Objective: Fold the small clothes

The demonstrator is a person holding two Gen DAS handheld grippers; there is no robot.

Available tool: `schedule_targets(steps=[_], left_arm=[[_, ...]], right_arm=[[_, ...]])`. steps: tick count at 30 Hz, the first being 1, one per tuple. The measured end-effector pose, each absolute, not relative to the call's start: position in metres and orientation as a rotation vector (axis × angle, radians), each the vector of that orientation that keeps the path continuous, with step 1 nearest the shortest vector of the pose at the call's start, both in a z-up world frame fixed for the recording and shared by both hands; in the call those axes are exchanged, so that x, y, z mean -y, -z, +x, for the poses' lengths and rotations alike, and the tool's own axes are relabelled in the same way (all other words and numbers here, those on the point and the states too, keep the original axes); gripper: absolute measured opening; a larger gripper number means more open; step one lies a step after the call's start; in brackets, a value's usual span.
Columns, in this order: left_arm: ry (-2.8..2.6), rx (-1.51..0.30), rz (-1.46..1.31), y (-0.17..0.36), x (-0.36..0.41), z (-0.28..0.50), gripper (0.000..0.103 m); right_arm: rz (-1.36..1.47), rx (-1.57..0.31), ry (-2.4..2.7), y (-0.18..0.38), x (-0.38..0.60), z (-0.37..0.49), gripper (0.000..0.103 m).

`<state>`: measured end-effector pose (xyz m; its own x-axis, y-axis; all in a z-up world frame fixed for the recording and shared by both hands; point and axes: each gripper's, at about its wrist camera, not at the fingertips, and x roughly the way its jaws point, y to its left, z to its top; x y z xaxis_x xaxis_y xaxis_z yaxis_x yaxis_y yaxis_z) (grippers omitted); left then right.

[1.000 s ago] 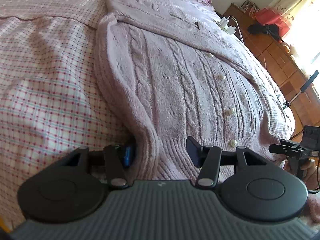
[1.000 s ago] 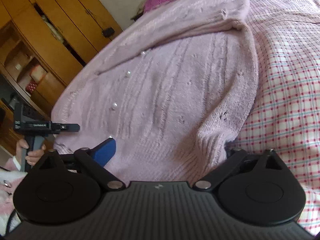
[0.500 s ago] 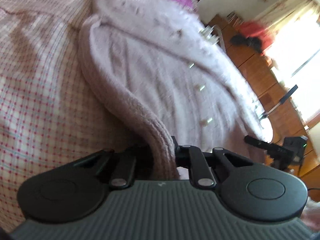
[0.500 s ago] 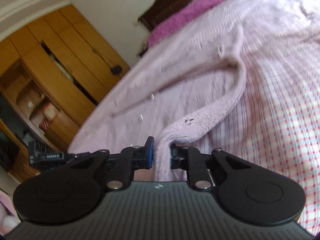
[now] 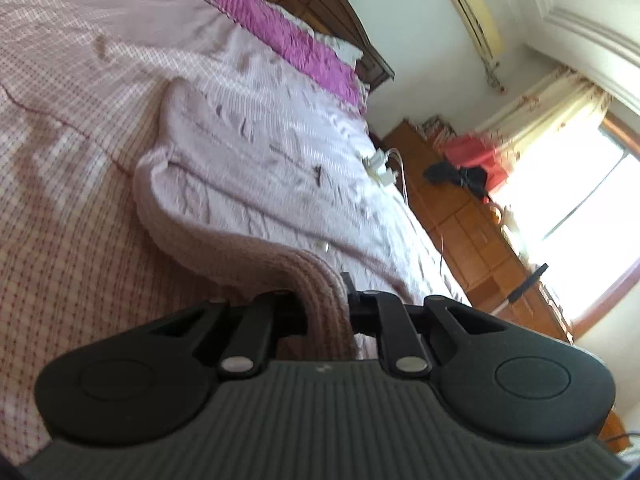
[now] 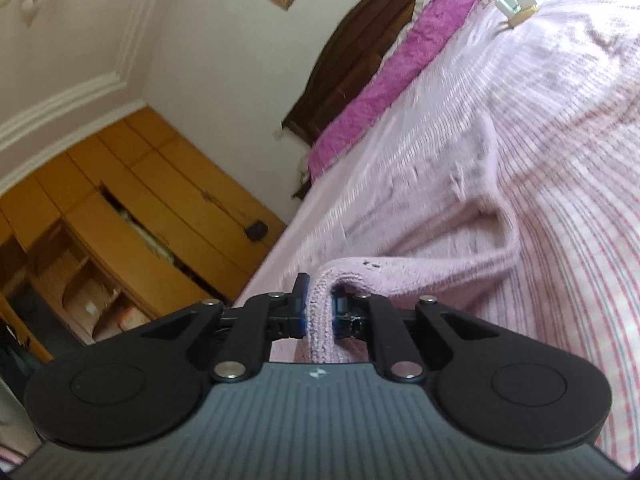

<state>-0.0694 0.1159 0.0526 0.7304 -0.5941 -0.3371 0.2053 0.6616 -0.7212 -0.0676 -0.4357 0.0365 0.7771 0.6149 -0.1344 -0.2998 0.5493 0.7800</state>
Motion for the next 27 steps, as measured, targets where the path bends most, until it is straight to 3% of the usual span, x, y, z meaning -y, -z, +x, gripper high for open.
schedule_targets(steps=[16,27], left_arm=[[0.307,-0.458,-0.699,-0.107,-0.118,0.037,0.013],[0.167,-0.591,-0.525,-0.049,-0.107,0.115,0.015]], right_arm=[[0.863,-0.295,-0.445,-0.062,0.442,0.055,0.012],[0.753,-0.479,-0.187,-0.002,0.425,0.121,0.013]])
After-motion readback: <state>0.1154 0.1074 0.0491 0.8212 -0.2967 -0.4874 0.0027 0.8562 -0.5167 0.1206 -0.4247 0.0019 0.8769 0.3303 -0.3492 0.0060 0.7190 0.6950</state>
